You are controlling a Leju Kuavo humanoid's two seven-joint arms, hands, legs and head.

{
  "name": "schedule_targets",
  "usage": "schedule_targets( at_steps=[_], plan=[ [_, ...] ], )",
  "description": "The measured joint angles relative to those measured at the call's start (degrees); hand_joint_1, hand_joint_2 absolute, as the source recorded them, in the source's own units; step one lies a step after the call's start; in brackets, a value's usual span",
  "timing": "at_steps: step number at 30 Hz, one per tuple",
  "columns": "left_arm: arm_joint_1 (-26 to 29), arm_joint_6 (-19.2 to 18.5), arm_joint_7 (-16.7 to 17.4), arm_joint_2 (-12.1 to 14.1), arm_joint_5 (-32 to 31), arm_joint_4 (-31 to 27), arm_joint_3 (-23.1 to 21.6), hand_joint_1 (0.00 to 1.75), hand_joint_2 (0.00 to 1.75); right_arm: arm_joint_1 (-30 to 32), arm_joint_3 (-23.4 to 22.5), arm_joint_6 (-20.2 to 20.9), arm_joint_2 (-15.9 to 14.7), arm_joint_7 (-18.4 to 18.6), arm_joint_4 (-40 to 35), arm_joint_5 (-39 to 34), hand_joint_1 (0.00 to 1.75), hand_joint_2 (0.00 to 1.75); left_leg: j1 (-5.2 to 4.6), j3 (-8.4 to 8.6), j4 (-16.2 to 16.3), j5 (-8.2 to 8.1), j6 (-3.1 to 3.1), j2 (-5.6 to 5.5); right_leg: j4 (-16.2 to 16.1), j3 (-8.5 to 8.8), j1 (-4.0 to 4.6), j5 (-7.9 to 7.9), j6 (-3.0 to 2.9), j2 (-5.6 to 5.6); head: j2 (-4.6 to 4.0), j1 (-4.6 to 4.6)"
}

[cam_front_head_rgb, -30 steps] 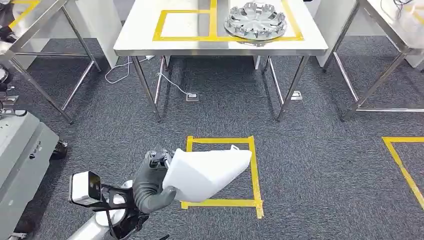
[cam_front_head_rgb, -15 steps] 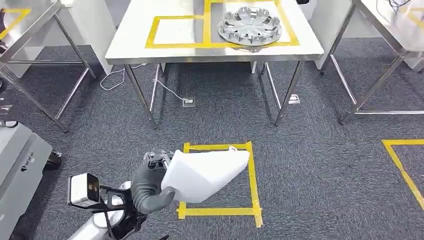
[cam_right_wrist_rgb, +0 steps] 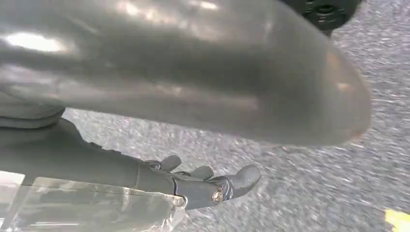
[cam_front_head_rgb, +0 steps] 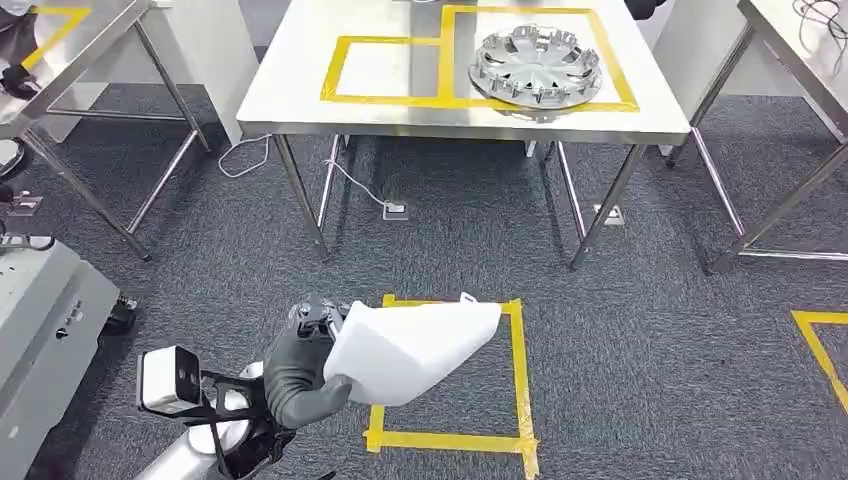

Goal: Take the parts from the cabinet and place them on the table.

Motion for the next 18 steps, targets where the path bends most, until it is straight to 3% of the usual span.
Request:
schedule_targets(
  at_steps=[1, 2, 4, 5, 7, 9, 10, 11, 12, 14, 15, 16, 18],
  plan=[
    [0.1, 0.0, 0.0, 0.0, -0.1, 0.0, 0.1, 1.75, 1.75, -0.2, 0.0, 0.0, 0.0, 0.0, 0.0, 0.0, 0.00, 0.00, -0.02, -0.37, -0.1, -0.41, -0.32, 0.00, 0.3, 0.20, 0.27, -1.20, -1.65, -0.08, 0.00, -0.09],
    [0.1, 0.0, 0.0, 0.0, -0.2, 0.0, 0.1, 1.75, 1.75, -0.2, 0.0, 0.0, 0.0, 0.0, 0.0, 0.0, 0.00, 0.00, -0.01, -0.35, -0.1, -0.77, -0.73, 0.01, 0.2, 0.68, 0.39, -0.08, -1.97, 0.07, 0.00, -0.22],
    [0.0, 0.0, 0.0, 0.0, -0.1, 0.0, 0.1, 1.75, 1.75, -0.1, 0.0, 0.0, 0.0, 0.0, 0.0, 0.0, 0.00, 0.00, 0.09, 0.12, 0.4, -1.01, -1.10, 0.02, 0.1, 1.05, 0.25, -0.19, -2.57, 0.21, 0.00, -0.20],
    [0.0, 0.0, 0.0, 0.1, -0.1, 0.0, 0.2, 1.75, 1.75, -0.2, 0.0, 0.0, 0.2, 0.0, 0.0, 0.0, 0.00, 0.00, 0.29, -0.61, 1.6, -1.18, -1.38, 0.27, 0.0, 1.57, -0.08, -0.30, -2.67, 0.25, 0.00, -0.13],
    [0.0, 0.0, -0.2, 0.1, -0.2, -0.1, 0.2, 1.75, 1.75, -0.3, 0.0, 0.0, 0.0, 0.0, 0.0, 0.1, 0.00, 0.00, 0.72, -4.75, 8.9, -3.04, -2.36, 0.66, 0.0, 2.22, -0.13, -0.89, -3.45, 0.26, 0.00, -0.35],
    [0.2, -0.1, -0.2, 0.2, -0.2, -0.1, 0.2, 1.75, 1.75, -0.3, 0.0, 0.0, 0.0, 0.0, 0.0, 0.2, 0.00, 0.00, 1.25, -10.08, 16.7, -6.40, -2.98, 0.75, 0.0, 2.65, -0.04, -1.51, -3.51, 0.28, 0.00, -0.35],
    [0.3, -0.1, -0.2, 0.2, -0.3, -0.1, 0.2, 1.75, 1.75, -0.2, 0.0, 0.0, 0.0, 0.0, 0.0, 0.2, 0.00, 0.00, 1.41, -11.91, 18.5, -6.80, -3.08, 0.86, 0.0, 2.98, -0.01, -1.82, -3.52, 0.31, 0.00, -0.35],
    [0.3, -0.1, -0.2, 0.2, -0.3, -0.1, 0.2, 1.75, 1.75, -0.2, 0.0, 0.0, 0.0, 0.0, 0.0, 0.2, 0.00, 0.00, 1.49, -12.31, 17.5, -5.46, -3.06, 1.02, 0.0, 3.46, 0.04, -2.19, -3.43, 0.38, 0.00, -0.35],
    [0.3, -0.1, -0.2, 0.3, -0.3, -0.1, 0.2, 1.75, 1.75, -0.2, 0.0, 0.0, 0.0, 0.0, 0.0, 0.3, 0.00, 0.00, 1.49, -11.40, 14.1, -2.70, -2.90, 1.07, 0.0, 4.05, 0.12, -2.55, -3.38, 0.40, 0.00, -0.35],
    [0.3, -0.1, -0.2, 0.3, -0.5, -0.1, 0.3, 1.75, 1.75, -0.3, 0.0, 0.0, 0.2, 0.0, 0.0, 0.3, 0.00, 0.00, 1.23, -7.43, 3.8, 4.12, -1.83, 1.12, -0.1, 5.31, 0.39, -3.27, -3.27, 0.41, 0.00, -0.35],
    [0.3, -0.1, -0.2, 0.3, -0.5, -0.1, 0.3, 1.75, 1.75, -0.3, 0.0, 0.0, 0.4, 0.0, -0.1, 0.3, 0.00, 0.00, 0.78, -6.18, 0.7, 5.24, -1.07, 1.32, -0.2, 5.29, 0.24, -3.54, -3.18, 0.40, 0.00, -0.26],
    [0.3, -0.1, -0.2, 0.3, -0.5, -0.1, 0.4, 1.75, 1.75, -0.5, 0.0, 0.0, 0.6, 0.0, -0.1, 0.4, 0.00, 0.00, 0.42, -6.22, 0.8, 3.02, -0.91, 1.43, -0.3, 5.52, 0.51, -3.72, -2.84, 0.52, 0.00, -0.21],
    [0.3, -0.1, -0.3, 0.4, -0.7, -0.1, 0.7, 1.75, 1.75, -0.6, 0.0, 0.0, 0.6, 0.2, -0.1, 0.4, 0.00, 0.00, 0.08, -6.15, 0.7, 3.34, -0.41, 1.26, -0.3, 5.59, 0.23, -4.16, -2.11, 0.34, 0.00, -0.31]
  ],
)
